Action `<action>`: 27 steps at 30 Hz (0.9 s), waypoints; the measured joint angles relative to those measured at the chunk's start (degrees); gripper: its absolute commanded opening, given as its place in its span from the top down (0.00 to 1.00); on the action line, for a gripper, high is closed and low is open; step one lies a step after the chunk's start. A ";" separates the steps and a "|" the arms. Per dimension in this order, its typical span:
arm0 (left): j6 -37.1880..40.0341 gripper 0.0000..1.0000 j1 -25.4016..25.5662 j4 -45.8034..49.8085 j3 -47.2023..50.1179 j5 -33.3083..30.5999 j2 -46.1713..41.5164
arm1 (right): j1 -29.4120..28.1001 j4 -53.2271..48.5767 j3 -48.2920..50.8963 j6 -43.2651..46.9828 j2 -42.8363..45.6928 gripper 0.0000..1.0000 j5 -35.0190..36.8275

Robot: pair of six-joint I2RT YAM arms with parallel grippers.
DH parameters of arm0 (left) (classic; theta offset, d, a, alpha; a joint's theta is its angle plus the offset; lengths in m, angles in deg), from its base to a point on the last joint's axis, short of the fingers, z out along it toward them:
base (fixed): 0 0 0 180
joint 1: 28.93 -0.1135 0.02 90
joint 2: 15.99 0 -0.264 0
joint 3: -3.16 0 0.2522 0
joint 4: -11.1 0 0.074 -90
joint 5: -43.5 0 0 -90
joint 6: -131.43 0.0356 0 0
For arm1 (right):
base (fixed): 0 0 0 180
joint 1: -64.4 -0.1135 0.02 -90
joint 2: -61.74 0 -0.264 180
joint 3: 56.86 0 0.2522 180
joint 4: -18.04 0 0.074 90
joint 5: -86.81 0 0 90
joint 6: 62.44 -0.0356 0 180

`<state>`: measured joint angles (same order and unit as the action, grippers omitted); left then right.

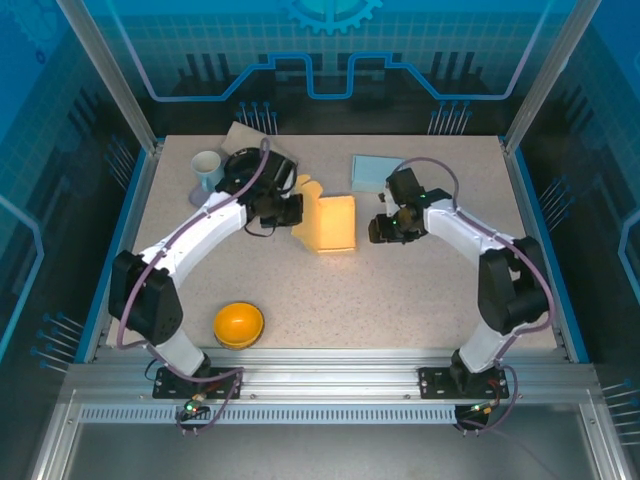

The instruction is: Fold the paper box

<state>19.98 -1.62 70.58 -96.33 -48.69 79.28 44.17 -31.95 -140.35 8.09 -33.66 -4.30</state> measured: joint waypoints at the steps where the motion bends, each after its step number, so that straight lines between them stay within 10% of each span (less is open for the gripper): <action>1: 2.67 1.00 1.09 1.97 -1.95 -2.73 0.55 | 0.15 0.02 0.00 0.00 1.95 0.49 1.11; 12: 27.80 0.99 8.00 10.25 -0.90 -14.45 -2.34 | 0.57 17.16 7.65 13.75 19.47 0.40 -4.57; 21: 40.76 0.97 10.12 4.94 8.04 -8.63 -14.64 | 0.83 26.88 13.40 35.12 15.08 0.44 -20.46; 27: 42.95 0.98 10.86 1.57 9.29 -11.37 -15.52 | 3.21 19.96 -0.57 26.75 5.05 0.42 -21.59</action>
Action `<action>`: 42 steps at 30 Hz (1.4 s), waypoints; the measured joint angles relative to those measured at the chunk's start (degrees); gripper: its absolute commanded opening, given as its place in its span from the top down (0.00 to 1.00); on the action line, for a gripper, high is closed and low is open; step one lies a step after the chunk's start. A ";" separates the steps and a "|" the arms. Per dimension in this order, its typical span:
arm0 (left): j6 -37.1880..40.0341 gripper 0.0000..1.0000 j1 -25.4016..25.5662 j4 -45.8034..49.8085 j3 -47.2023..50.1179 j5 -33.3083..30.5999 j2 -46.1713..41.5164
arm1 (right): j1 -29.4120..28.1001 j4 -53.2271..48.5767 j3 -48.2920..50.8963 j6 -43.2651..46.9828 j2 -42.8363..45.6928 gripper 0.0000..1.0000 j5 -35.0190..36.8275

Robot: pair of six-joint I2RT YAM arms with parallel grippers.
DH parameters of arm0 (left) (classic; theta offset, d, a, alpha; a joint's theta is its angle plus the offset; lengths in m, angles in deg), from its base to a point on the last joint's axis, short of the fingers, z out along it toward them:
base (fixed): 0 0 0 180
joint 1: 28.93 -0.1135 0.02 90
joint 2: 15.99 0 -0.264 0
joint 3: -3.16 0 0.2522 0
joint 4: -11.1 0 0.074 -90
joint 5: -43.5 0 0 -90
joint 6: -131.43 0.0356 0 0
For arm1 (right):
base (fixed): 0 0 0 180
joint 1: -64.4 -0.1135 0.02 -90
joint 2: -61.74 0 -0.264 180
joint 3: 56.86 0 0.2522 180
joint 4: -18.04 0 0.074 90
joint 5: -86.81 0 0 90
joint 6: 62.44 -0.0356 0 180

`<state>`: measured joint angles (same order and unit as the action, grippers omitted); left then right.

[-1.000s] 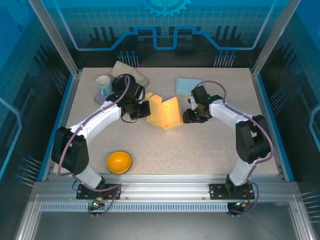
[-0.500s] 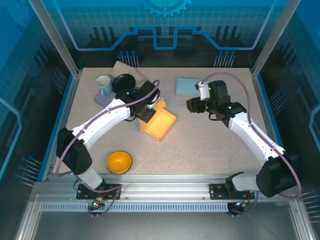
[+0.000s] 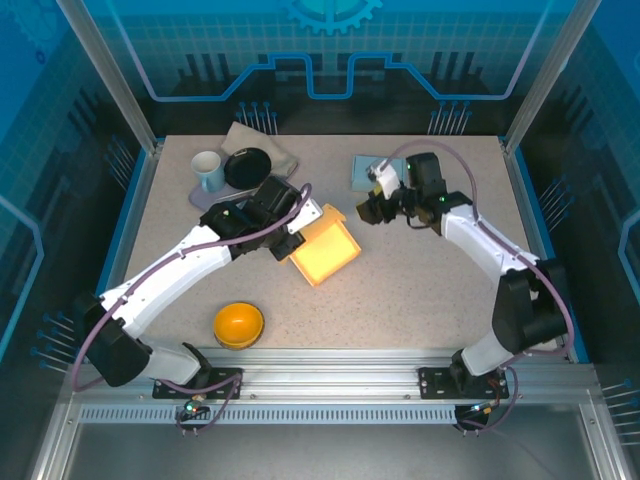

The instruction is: Fold the paper box

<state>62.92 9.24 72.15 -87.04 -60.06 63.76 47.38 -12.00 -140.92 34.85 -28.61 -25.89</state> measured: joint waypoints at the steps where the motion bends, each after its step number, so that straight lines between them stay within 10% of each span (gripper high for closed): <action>1: 0.37 0.98 0.44 -0.63 0.26 -1.20 0.00 | 0.31 -2.34 -3.69 -3.67 -1.60 0.42 0.20; 16: 8.76 0.98 4.42 -8.48 3.13 -11.98 0.07 | -1.86 -23.87 -19.28 -15.30 -12.24 0.42 0.79; 42: 12.07 0.98 6.47 -8.57 7.30 -3.48 -5.38 | -4.46 -5.11 2.62 24.96 -0.24 0.51 -15.32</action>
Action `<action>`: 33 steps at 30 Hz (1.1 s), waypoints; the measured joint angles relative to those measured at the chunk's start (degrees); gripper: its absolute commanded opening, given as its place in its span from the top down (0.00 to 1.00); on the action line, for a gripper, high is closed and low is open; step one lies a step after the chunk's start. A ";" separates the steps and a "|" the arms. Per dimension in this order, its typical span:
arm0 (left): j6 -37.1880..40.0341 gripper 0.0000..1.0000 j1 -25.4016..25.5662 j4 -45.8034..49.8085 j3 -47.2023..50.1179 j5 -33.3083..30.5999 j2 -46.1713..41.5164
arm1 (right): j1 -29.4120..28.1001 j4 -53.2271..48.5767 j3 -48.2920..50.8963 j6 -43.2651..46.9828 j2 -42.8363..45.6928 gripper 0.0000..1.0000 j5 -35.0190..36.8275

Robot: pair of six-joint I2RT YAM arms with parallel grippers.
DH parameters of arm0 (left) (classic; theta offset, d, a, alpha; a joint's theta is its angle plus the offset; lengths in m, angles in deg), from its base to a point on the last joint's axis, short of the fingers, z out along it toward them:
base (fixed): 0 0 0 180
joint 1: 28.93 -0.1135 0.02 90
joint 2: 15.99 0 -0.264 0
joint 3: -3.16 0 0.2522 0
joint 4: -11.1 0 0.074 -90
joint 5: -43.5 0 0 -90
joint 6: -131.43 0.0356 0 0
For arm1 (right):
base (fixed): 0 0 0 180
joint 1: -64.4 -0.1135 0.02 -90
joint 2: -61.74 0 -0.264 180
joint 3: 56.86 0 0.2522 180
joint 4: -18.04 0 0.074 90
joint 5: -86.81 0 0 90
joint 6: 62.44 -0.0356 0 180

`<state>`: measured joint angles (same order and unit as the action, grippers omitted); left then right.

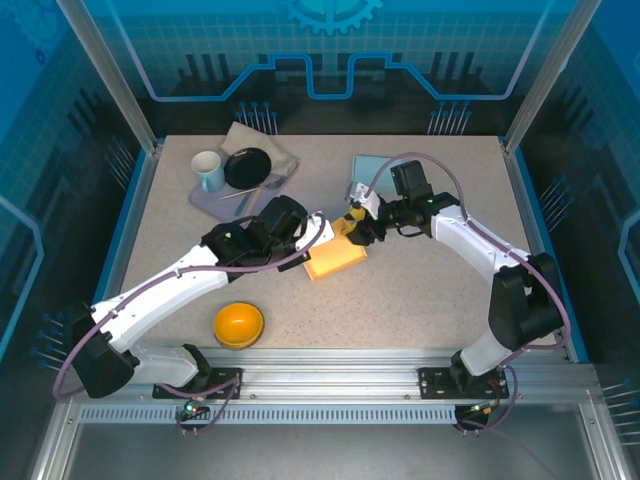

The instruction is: Fold the paper box

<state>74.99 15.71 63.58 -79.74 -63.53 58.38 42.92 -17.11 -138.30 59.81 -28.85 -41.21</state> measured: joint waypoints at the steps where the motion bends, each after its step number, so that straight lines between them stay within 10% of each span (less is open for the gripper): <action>1: 0.04 0.98 0.00 -0.04 0.13 0.24 -0.22 | -0.02 0.26 0.00 0.46 0.07 0.51 0.04; 22: 1.11 0.99 1.86 1.86 0.74 3.23 -2.54 | -1.73 -2.03 -0.46 16.76 3.69 0.49 -0.87; 33: 1.11 0.99 2.03 1.03 0.74 2.27 -2.56 | -2.12 -4.33 -0.39 20.65 6.82 0.86 1.11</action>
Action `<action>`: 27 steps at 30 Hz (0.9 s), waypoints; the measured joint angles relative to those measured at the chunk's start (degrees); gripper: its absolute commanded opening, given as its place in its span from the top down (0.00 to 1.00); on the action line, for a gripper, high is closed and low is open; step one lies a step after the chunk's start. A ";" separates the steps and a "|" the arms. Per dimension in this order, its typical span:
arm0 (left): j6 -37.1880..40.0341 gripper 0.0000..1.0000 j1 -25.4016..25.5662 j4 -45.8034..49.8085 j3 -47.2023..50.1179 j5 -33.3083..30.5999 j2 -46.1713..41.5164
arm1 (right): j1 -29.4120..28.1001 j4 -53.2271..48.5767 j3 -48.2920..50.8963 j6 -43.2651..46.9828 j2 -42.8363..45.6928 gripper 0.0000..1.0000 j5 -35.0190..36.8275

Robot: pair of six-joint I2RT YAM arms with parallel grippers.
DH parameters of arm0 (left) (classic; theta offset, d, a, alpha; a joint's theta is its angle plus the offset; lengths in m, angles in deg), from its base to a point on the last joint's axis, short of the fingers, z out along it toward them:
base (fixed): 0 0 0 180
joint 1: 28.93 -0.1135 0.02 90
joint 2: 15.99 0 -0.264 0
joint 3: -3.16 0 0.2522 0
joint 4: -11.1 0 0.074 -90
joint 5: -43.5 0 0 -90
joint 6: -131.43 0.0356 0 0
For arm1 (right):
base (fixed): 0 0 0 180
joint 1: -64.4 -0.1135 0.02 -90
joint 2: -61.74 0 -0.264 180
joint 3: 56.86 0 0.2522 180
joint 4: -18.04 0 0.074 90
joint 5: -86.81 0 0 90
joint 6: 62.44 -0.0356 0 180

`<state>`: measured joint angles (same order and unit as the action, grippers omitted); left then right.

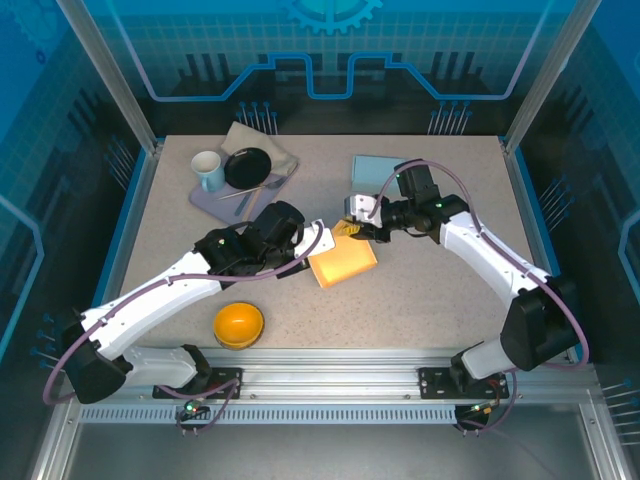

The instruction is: Fold the paper box

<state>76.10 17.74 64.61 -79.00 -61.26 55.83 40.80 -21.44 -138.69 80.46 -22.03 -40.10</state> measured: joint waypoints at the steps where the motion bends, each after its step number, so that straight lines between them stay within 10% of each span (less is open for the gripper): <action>1: 0.00 1.00 0.00 -0.04 0.00 -0.55 0.00 | 0.00 -0.35 0.00 0.44 0.00 0.90 -0.04; 7: -0.52 0.88 0.00 -1.66 0.37 -4.87 0.09 | 0.00 -0.11 0.94 0.96 0.22 1.00 0.02; 12: -8.39 0.60 -1.46 -3.06 0.02 -6.69 0.44 | -0.07 5.46 5.57 -0.81 2.21 1.00 0.48; 27: -54.14 0.27 -27.85 4.61 -10.47 4.02 6.45 | -0.04 31.85 19.12 -14.49 4.31 1.00 4.59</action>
<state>21.96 -10.10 69.22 -89.47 -57.24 62.27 40.76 10.41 -119.57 65.97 -17.72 -35.51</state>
